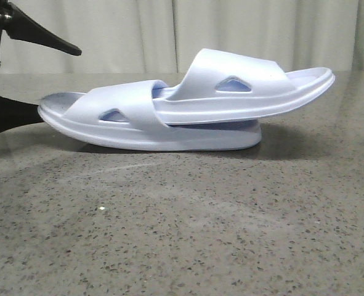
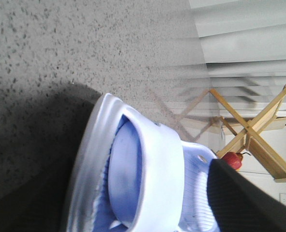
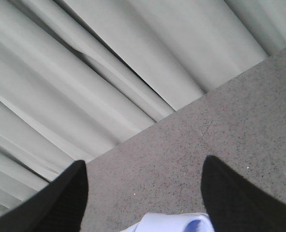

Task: Insert blue slippers together front up
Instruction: 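Open both grippers and lift them away from the slippers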

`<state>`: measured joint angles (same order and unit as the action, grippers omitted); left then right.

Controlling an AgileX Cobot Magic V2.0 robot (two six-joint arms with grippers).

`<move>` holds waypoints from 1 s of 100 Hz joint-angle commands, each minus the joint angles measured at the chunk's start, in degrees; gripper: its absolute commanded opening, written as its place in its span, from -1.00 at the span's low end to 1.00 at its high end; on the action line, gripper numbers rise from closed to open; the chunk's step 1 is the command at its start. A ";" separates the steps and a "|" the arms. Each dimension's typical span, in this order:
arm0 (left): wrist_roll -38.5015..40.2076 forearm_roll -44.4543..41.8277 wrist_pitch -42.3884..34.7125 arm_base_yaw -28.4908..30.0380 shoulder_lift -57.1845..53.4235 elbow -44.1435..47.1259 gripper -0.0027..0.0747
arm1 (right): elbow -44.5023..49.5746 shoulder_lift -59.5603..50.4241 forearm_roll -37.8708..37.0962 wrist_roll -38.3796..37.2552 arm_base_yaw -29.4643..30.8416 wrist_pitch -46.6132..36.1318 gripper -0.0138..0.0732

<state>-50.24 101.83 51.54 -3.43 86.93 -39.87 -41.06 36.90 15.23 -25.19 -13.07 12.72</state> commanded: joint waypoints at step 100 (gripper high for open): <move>-40.86 3.84 -3.59 12.88 -15.27 -3.35 0.46 | -1.94 -0.06 -18.69 0.68 0.49 -0.55 0.32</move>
<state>-87.05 101.92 46.98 9.34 76.22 -40.96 -41.06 36.90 2.53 -25.11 -13.07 15.78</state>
